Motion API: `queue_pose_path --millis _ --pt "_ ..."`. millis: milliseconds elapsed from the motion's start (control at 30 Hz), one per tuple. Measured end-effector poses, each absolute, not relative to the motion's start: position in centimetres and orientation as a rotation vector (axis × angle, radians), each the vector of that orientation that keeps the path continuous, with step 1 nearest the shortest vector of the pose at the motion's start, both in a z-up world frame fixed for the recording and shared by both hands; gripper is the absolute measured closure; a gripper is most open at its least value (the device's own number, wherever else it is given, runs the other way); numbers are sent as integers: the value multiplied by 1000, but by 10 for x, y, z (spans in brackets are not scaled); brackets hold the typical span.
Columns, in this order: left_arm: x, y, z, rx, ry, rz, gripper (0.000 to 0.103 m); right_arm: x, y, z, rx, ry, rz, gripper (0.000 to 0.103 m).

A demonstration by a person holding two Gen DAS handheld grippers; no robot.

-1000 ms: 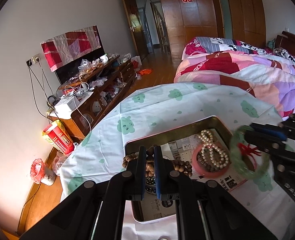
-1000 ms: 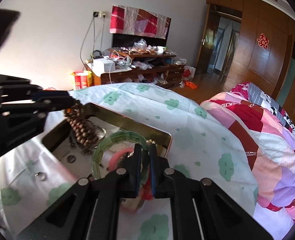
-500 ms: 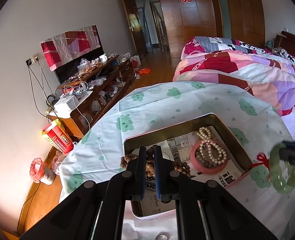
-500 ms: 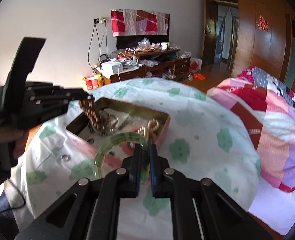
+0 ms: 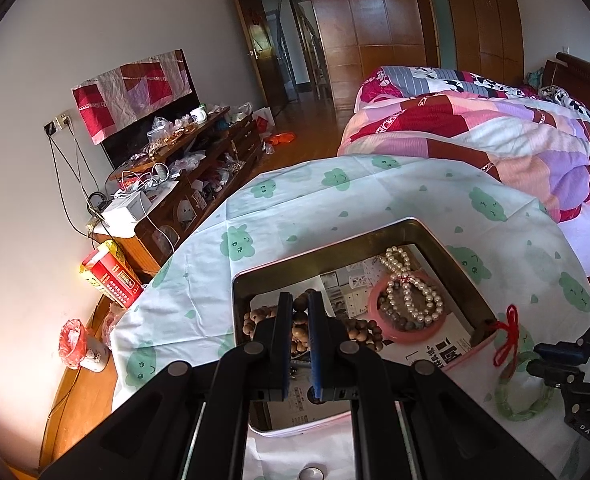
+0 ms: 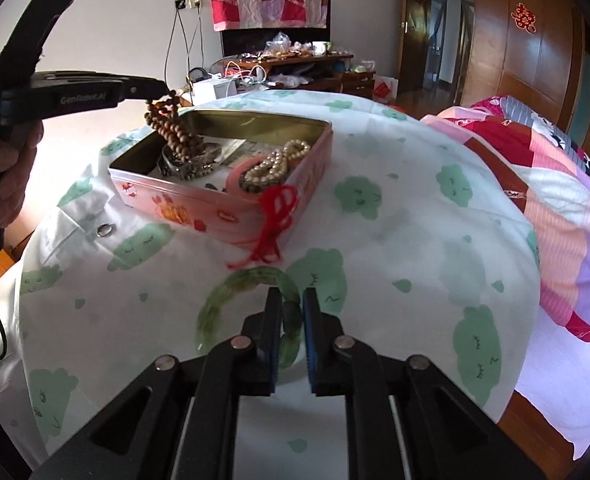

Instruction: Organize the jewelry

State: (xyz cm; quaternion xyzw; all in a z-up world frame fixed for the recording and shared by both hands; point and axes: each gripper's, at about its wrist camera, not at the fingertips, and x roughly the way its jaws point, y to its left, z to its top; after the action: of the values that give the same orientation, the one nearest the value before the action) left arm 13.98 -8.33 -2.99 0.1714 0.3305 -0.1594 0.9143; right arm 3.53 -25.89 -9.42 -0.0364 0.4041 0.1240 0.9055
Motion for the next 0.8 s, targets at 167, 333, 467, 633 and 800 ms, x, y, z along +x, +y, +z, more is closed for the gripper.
queue_pose_path --millis 167,333,467,633,800 --pt "141 -80 -30 347 686 -326 96 29 -257 -97 -82 843 266 91" --pt "142 -79 -30 343 686 -324 96 21 -254 -93 -96 843 290 92" --pt "141 -80 -30 347 685 -331 96 22 -253 -95 -92 844 292 92" --pt "141 -81 -31 343 687 -328 96 16 -247 -92 -99 839 328 92" --pt "140 -80 -30 343 684 -329 96 22 -249 -96 -86 865 300 66"
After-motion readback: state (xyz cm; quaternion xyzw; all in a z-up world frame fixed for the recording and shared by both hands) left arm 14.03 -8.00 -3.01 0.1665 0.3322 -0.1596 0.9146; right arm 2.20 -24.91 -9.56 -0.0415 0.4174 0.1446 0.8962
